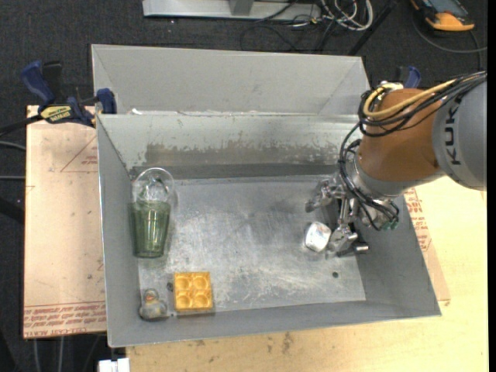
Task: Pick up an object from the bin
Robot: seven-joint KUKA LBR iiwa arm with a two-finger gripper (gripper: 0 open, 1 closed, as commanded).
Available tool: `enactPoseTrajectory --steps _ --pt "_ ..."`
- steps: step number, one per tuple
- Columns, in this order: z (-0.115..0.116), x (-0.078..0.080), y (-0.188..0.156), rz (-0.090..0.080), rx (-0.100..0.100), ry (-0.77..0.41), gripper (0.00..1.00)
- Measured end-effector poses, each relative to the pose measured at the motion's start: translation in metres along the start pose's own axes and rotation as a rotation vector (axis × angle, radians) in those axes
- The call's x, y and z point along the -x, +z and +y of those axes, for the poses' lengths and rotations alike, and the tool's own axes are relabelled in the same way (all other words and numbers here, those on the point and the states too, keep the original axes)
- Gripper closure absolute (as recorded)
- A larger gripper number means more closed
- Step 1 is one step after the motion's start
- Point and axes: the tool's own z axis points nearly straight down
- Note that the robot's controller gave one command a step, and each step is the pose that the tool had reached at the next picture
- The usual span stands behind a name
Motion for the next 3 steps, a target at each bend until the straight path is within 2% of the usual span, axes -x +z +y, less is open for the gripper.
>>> enactPoseTrajectory --steps 1,2,3 --pt "-0.012 -0.001 0.033 0.012 0.006 0.003 0.0" --pt "-0.038 0.031 0.042 0.012 0.005 -0.152 1.0" --pt "-0.034 0.036 0.043 -0.011 0.006 -0.152 0.0"
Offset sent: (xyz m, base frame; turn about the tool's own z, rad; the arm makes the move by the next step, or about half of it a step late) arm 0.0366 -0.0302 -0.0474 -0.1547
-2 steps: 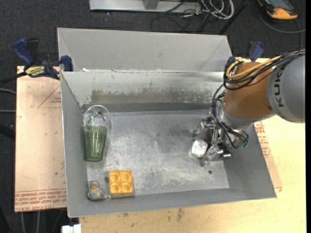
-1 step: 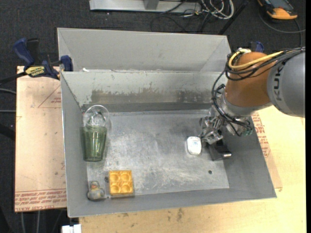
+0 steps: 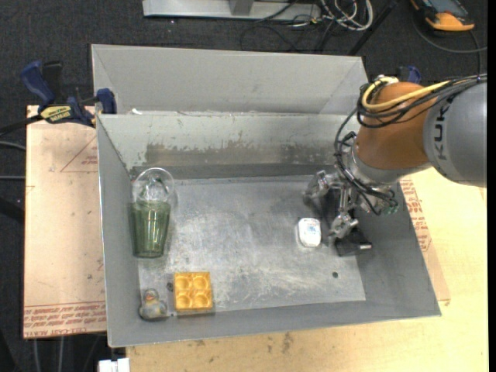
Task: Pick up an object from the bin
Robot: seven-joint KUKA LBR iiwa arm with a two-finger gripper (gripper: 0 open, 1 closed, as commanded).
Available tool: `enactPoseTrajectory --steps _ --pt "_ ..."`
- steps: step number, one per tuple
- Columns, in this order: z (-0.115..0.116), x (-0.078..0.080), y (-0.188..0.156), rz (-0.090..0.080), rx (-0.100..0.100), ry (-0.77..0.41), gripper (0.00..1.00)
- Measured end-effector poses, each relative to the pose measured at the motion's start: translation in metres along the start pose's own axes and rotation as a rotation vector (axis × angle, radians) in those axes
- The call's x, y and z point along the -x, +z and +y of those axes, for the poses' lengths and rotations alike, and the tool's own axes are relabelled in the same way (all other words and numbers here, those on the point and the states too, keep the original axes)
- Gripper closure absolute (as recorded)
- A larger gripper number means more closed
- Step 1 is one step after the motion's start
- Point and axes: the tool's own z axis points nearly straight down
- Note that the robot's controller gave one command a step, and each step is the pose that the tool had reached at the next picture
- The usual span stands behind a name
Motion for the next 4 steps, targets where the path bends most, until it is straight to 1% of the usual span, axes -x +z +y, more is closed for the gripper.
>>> enactPoseTrajectory --steps 2,3,4 --pt "0.001 0.0 0.0 0.001 0.0 0.0 0.0" --pt "0.003 0.01 -0.045 0.022 0.005 -0.082 0.0" --pt "-0.006 -0.019 -0.046 0.01 -0.001 -0.105 1.0"
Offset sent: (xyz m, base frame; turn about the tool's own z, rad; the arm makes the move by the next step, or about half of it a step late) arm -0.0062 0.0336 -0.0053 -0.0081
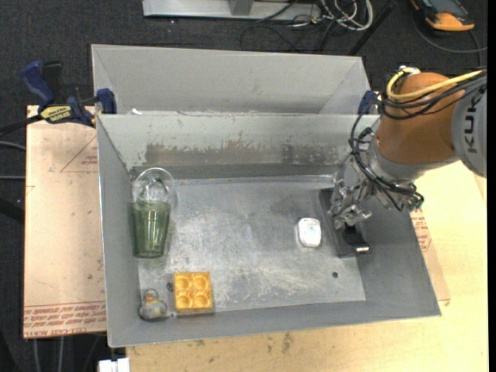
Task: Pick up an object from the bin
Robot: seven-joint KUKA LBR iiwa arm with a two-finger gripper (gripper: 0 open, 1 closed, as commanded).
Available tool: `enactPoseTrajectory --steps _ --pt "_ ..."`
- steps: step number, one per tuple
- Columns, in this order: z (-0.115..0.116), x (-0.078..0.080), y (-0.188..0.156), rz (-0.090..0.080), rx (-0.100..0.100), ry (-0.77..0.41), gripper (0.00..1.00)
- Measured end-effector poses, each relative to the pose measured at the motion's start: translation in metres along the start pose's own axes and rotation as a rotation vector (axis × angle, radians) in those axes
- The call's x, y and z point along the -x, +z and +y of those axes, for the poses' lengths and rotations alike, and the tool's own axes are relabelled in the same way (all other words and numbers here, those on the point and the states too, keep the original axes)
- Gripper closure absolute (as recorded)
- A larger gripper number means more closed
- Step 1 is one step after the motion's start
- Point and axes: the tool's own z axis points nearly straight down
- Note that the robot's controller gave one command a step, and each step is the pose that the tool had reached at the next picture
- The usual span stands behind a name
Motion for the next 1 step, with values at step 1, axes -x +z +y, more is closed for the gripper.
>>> enactPoseTrajectory --steps 1 --pt "-0.0015 0.0029 -0.0012 -0.015 -0.008 0.002 0.0"
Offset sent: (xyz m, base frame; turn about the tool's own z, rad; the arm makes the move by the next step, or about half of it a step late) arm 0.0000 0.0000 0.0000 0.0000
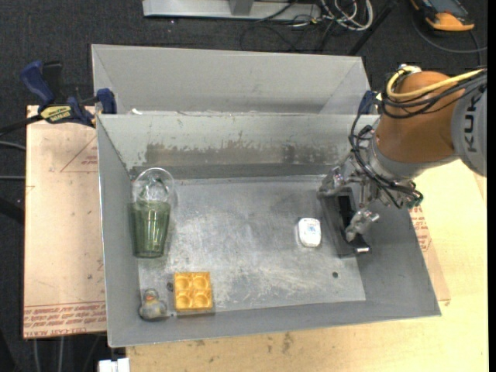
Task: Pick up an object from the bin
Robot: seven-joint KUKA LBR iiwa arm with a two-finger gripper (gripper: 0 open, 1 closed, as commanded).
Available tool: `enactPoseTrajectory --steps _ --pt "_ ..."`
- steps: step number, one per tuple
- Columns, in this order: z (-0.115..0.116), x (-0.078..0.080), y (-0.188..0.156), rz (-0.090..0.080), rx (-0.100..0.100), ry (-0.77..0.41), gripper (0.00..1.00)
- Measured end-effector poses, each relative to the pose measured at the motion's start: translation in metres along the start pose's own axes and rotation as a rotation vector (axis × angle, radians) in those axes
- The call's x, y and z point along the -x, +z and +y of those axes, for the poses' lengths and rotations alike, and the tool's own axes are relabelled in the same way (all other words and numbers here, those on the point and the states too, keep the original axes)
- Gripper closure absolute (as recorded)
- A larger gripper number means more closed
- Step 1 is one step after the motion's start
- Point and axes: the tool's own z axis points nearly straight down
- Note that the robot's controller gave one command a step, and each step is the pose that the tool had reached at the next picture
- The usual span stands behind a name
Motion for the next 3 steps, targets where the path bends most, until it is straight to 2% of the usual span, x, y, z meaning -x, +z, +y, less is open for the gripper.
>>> enactPoseTrajectory --steps 1,2,3 --pt "0.0 0.0 0.0 0.0 0.0 0.0 0.0" --pt "-0.013 0.006 0.004 0.012 0.008 0.034 0.0" --pt "-0.038 0.039 0.042 0.002 0.013 -0.118 1.0"
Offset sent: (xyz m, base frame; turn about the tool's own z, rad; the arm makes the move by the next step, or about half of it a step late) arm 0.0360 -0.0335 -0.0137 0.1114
